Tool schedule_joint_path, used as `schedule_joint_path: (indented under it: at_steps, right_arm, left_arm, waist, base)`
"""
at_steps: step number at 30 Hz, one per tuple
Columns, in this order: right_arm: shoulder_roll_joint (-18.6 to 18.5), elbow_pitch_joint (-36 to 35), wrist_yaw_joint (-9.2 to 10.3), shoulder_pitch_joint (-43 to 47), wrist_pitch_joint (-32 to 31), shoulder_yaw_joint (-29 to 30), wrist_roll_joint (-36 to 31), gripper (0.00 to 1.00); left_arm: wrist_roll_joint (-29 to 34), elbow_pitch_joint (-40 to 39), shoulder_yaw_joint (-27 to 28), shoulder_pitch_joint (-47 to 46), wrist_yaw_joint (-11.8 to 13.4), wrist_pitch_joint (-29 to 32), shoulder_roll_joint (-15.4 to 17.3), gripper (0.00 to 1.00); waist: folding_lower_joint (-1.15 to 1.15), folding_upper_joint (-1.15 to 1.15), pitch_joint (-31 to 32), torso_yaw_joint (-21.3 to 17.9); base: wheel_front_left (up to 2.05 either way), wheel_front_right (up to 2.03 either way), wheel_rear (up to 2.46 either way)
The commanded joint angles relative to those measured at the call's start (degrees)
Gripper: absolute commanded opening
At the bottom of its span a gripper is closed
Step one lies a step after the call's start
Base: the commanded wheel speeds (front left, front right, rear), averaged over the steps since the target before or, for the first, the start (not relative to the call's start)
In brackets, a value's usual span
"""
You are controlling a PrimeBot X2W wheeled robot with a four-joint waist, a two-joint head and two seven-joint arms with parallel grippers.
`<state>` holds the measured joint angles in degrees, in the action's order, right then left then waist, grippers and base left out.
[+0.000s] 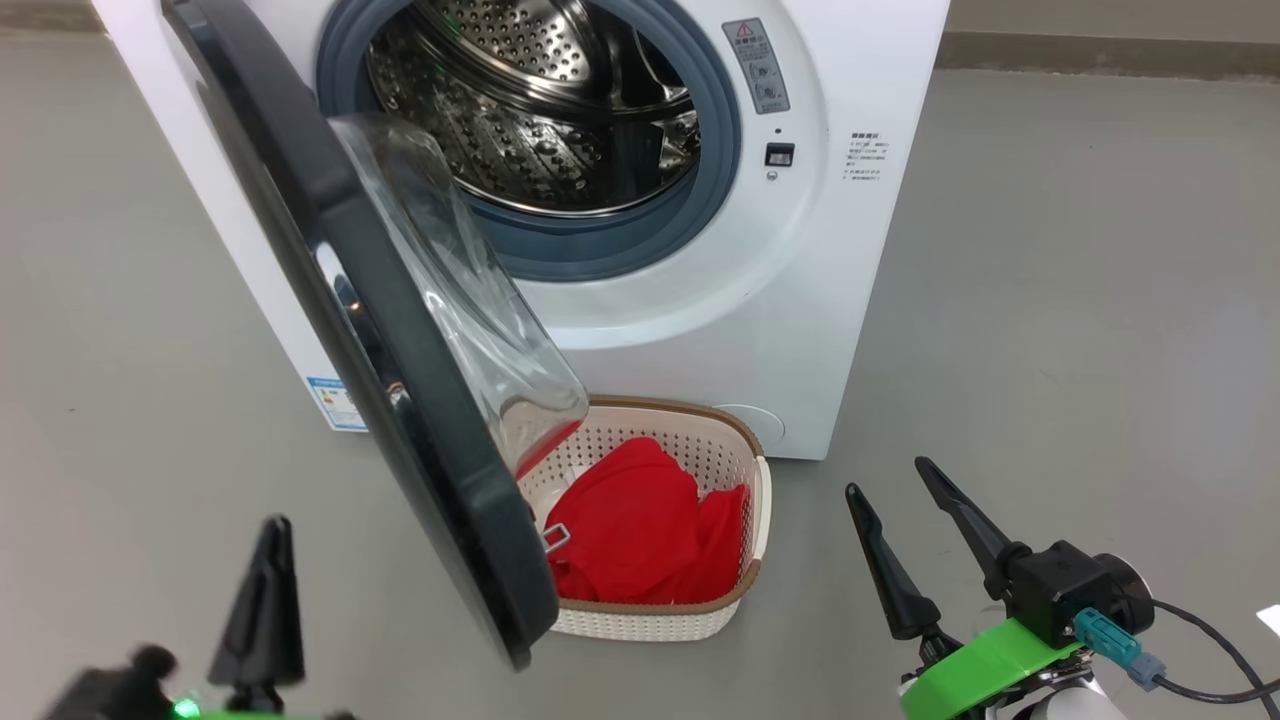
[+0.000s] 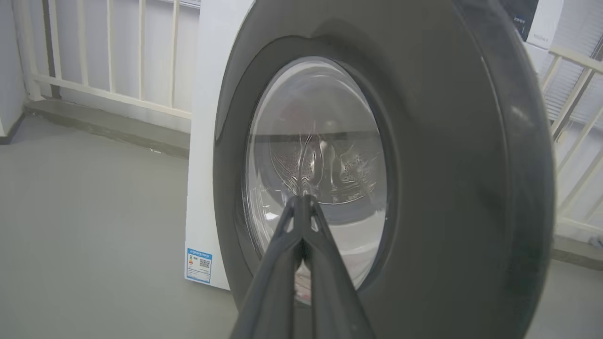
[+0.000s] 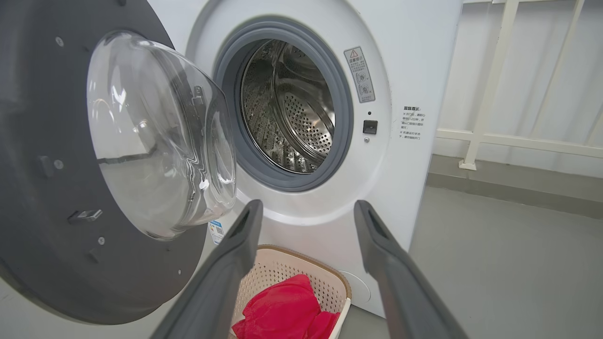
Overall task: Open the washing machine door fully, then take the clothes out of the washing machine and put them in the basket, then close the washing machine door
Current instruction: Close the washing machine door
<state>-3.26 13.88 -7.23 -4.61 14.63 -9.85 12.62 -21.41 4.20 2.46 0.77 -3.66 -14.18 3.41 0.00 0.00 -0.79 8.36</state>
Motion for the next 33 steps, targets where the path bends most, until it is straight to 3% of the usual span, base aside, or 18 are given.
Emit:
schedule_joint_path:
  at_steps: [1, 2, 4, 8, 11, 16, 20, 26, 33]
  right_arm:
    - [0.1, -1.4, -0.25, -0.8, 0.4, -1.1, 0.3, 1.00]
    - [0.1, -1.4, -0.25, -0.8, 0.4, -1.1, 0.3, 1.00]
    - [0.1, -1.4, -0.25, -0.9, 0.4, -1.1, 0.3, 1.00]
    - [0.1, -1.4, -0.25, -1.1, 0.4, -1.0, 0.3, 1.00]
    - [0.2, -1.3, -0.25, -1.1, 0.4, -0.9, 0.3, 1.00]
    - [0.2, -1.2, -0.25, -1.3, 0.4, -1.0, 0.4, 1.00]
    - [0.1, -1.2, -0.25, -1.5, 0.4, -1.0, 0.4, 1.00]
    - [0.1, -1.2, -0.25, -1.8, 0.4, -1.0, 0.4, 1.00]
    - [0.0, -1.3, -0.25, -2.1, 0.4, -1.2, 0.5, 1.00]
  left_arm:
    - [-3.2, -1.7, 2.8, -4.0, -0.8, 0.3, 0.3, 0.00]
    - [-3.2, -1.7, 2.8, -4.0, -0.8, 0.3, 0.3, 0.00]
    - [-9.0, -2.5, 4.1, -5.8, -1.5, 1.9, 0.1, 0.00]
    - [-24.5, -4.9, 7.2, -9.2, -1.9, 6.8, -0.3, 0.00]
    - [-37.0, -6.9, 8.7, -11.2, -0.4, 12.0, -0.5, 0.00]
    - [-55.0, -10.9, 10.1, -13.0, 4.9, 20.6, -0.5, 0.00]
    - [-67.3, -14.1, 11.1, -13.7, 11.5, 24.9, -0.5, 0.00]
    - [-74.2, -18.1, 10.3, -13.9, 18.9, 28.3, -0.5, 0.00]
    - [-72.4, -19.5, 7.8, -13.7, 22.1, 29.5, 0.6, 0.00]
  waist:
    - [0.00, 0.00, -0.1, 0.0]
    - [0.00, 0.00, -0.1, 0.0]
    - [0.00, 0.00, -0.2, -0.1]
    - [0.00, 0.00, -0.2, -0.2]
    - [0.00, 0.00, -0.2, -0.4]
    - [0.00, 0.00, -0.5, -0.8]
    - [0.00, 0.00, -0.7, -1.0]
    - [0.00, 0.00, -1.0, -1.5]
    - [0.00, 0.00, -1.5, -2.7]
  base:
    - [0.00, 0.00, 0.00]
    - [0.00, 0.00, 0.00]
    - [0.00, 0.00, 0.00]
    - [0.00, 0.00, 0.00]
    - [0.00, 0.00, 0.00]
    - [0.00, 0.00, 0.00]
    - [0.00, 0.00, 0.00]
    - [0.00, 0.00, 0.00]
    - [0.00, 0.00, 0.00]
